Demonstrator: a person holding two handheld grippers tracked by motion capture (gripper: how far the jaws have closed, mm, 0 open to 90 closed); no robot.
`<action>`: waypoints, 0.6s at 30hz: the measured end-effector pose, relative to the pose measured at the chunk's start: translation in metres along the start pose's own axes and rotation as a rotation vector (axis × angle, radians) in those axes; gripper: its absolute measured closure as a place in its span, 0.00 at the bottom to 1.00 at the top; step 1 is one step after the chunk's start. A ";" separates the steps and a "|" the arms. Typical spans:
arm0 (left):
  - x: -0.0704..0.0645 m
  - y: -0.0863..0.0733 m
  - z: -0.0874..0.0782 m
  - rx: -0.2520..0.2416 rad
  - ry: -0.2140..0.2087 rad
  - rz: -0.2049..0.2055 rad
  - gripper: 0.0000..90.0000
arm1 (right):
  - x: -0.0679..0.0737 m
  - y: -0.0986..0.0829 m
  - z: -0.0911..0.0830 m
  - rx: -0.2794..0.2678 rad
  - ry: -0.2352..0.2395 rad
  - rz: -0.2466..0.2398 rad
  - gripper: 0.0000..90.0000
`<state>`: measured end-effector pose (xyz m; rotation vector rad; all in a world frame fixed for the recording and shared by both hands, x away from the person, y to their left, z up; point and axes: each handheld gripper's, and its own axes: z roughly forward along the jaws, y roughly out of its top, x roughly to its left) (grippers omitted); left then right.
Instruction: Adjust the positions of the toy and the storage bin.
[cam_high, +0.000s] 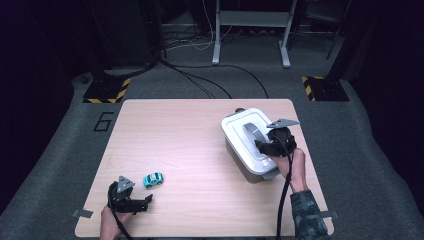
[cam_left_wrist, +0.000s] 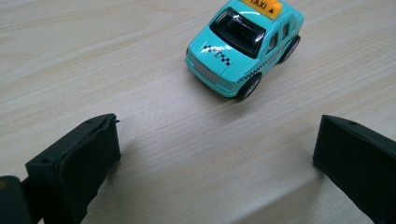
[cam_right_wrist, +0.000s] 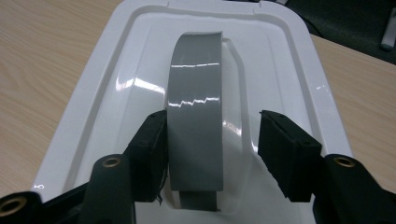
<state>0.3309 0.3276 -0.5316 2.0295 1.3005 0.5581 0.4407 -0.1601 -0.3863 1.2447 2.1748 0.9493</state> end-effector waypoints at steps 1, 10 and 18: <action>0.000 0.000 0.000 0.000 0.000 0.000 0.00 | 0.001 0.001 0.001 0.002 0.001 0.003 0.51; 0.000 0.000 0.000 0.000 0.000 0.000 0.00 | 0.009 0.007 0.010 0.015 0.011 -0.032 0.73; 0.000 0.000 0.000 0.000 0.000 0.000 0.00 | 0.006 0.006 0.011 0.008 0.038 -0.021 0.74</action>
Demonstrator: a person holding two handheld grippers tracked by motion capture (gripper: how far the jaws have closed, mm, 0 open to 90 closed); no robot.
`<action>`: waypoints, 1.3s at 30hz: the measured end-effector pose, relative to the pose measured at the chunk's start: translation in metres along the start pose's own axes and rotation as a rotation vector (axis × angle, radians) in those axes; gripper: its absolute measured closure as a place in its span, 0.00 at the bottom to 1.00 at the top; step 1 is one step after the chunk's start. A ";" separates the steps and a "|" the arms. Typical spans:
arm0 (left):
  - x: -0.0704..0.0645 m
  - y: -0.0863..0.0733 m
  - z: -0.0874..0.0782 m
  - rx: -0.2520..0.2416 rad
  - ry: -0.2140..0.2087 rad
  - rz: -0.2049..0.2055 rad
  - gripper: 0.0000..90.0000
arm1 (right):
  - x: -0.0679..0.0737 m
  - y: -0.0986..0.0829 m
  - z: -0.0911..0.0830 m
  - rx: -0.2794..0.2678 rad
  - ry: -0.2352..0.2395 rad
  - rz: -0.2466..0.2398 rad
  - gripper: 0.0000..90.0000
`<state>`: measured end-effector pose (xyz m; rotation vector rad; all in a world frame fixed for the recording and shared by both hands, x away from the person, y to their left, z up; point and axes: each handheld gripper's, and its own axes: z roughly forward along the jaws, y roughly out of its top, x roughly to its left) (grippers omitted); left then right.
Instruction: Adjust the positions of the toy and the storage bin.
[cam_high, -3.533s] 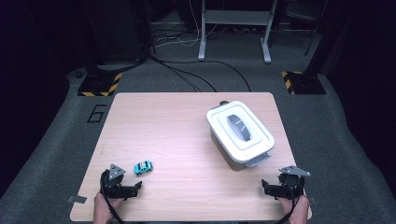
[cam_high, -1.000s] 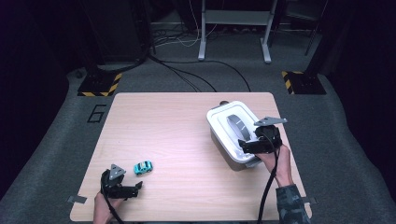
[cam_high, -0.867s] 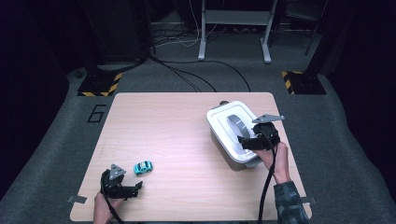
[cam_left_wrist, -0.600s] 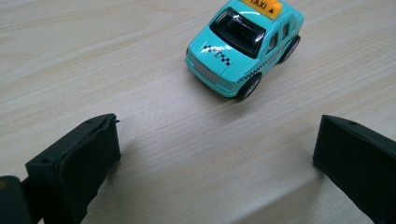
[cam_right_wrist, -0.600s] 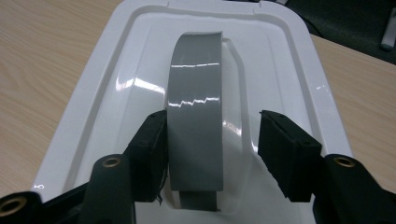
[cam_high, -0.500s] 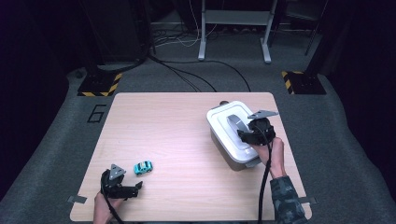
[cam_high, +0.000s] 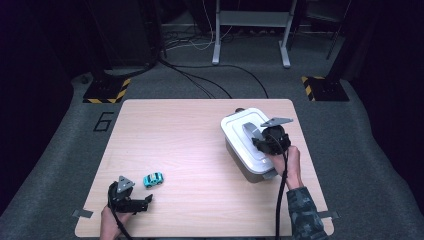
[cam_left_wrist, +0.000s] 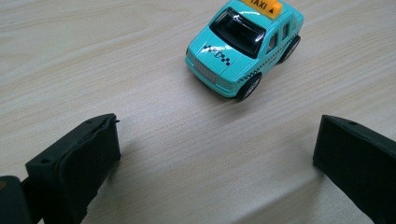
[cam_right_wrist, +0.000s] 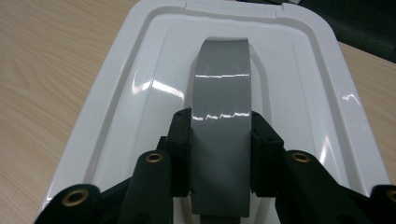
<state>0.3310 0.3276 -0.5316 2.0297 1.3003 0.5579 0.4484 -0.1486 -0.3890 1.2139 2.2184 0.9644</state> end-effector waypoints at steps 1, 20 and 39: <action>0.000 0.000 0.000 0.000 0.000 -0.001 0.00 | -0.001 0.000 0.000 -0.003 0.011 0.001 0.74; 0.000 0.000 0.000 0.002 -0.001 -0.002 0.00 | 0.010 0.006 0.008 -0.013 0.098 -0.004 0.74; 0.000 0.000 0.000 0.000 0.000 0.000 0.00 | 0.040 0.022 0.026 -0.017 0.214 -0.051 0.74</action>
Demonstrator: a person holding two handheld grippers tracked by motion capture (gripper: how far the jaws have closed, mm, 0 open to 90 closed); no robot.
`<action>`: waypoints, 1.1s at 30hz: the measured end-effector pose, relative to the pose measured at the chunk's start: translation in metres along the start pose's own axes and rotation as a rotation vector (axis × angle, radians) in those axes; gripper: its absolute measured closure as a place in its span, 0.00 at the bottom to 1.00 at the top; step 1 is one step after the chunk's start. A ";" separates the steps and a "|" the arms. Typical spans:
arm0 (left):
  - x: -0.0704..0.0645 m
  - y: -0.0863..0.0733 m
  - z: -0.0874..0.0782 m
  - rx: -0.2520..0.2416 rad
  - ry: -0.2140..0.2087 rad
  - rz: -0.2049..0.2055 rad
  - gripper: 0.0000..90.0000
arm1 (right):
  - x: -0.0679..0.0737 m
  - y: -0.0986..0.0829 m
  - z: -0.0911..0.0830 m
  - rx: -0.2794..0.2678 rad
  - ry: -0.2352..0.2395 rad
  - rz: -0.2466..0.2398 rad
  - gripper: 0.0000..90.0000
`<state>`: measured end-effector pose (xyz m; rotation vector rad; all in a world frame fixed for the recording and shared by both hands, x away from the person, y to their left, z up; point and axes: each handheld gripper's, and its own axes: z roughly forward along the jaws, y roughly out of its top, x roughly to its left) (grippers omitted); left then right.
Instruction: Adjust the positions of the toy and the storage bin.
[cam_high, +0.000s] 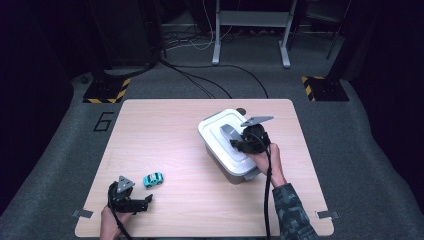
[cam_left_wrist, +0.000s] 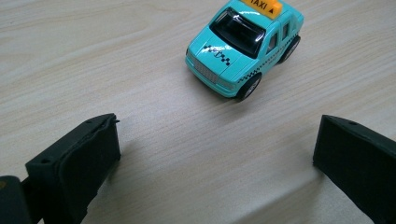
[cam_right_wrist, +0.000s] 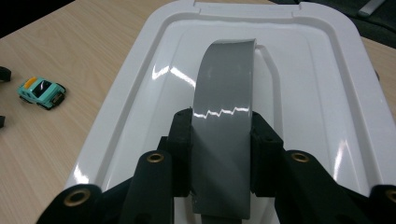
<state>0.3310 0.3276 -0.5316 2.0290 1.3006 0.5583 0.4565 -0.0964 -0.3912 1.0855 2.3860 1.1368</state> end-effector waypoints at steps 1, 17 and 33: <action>0.000 0.000 0.000 0.000 0.000 0.000 0.00 | 0.002 0.001 0.002 -0.001 0.007 -0.004 0.74; 0.000 0.000 0.000 0.002 -0.003 0.000 0.00 | 0.030 0.015 0.023 -0.004 0.069 -0.033 0.74; 0.000 0.000 0.000 0.002 -0.002 -0.001 0.00 | 0.049 0.027 0.039 0.006 0.143 -0.049 0.75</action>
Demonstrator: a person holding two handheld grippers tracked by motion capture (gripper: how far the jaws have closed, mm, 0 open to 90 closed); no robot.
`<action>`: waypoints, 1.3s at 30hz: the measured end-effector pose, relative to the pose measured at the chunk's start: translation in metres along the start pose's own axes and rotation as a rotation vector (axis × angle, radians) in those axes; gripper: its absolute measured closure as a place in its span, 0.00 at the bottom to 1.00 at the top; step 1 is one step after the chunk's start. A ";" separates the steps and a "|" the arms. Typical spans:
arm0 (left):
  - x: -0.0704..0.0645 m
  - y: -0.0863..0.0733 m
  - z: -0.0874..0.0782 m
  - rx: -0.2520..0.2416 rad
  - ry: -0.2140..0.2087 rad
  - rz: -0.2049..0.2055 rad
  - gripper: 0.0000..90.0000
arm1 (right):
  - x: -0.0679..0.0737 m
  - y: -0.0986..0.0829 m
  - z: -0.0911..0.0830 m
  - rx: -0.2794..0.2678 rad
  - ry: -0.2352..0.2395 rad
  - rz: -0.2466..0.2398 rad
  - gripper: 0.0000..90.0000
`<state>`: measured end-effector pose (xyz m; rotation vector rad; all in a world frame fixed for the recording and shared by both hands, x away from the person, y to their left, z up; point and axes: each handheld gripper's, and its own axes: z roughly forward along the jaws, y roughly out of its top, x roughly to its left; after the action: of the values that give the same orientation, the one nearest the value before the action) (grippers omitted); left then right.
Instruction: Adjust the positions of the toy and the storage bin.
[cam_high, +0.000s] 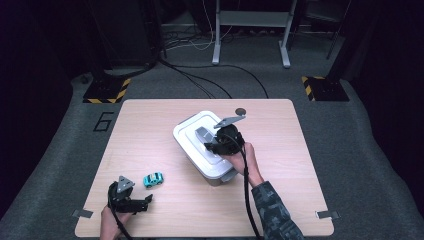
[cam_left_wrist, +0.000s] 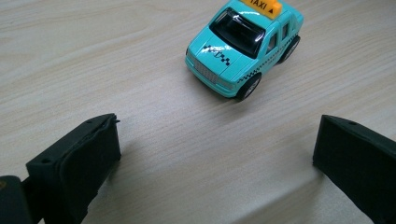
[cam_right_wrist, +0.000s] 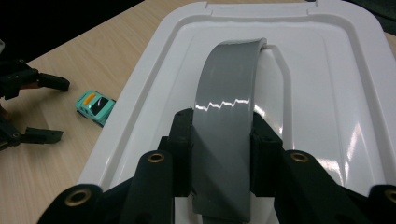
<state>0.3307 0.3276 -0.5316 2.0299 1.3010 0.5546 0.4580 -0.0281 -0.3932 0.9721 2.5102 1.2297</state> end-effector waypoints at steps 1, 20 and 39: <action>0.000 0.000 0.000 0.000 -0.001 0.000 0.00 | 0.001 0.000 0.001 0.000 0.001 -0.004 0.75; 0.000 0.000 0.000 0.005 -0.004 0.001 0.00 | 0.014 0.011 0.020 -0.005 0.094 0.000 0.75; 0.000 0.000 -0.001 0.002 -0.005 0.003 0.01 | 0.043 0.030 0.020 0.015 -0.114 -0.073 0.47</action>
<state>0.3300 0.3275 -0.5311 2.0341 1.2967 0.5498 0.4482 0.0249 -0.3780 0.9178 2.4471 1.1040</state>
